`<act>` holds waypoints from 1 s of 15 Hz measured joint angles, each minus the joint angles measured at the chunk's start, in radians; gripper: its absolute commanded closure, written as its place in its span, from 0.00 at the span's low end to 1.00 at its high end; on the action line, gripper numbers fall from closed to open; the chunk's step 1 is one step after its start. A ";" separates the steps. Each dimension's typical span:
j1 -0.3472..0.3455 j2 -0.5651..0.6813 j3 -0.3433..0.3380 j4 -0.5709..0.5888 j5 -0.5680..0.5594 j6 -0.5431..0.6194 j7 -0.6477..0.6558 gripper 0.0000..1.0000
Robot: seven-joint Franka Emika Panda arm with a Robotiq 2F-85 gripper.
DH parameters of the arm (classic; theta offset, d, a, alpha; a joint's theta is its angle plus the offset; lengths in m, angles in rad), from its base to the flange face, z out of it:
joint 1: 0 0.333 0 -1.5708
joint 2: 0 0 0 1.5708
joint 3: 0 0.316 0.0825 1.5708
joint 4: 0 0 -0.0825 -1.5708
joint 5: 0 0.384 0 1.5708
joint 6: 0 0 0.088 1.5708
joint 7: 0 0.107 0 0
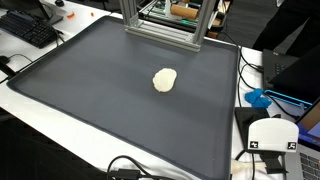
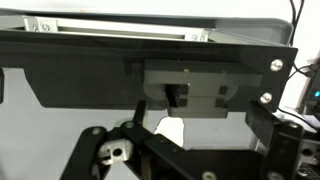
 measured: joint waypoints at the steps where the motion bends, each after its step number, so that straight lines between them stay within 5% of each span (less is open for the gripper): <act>1: -0.002 0.002 0.000 0.016 -0.001 0.000 -0.007 0.00; 6: -0.013 0.036 0.000 0.100 -0.002 0.053 -0.023 0.00; 15: -0.062 0.238 0.092 0.132 -0.034 0.368 0.130 0.00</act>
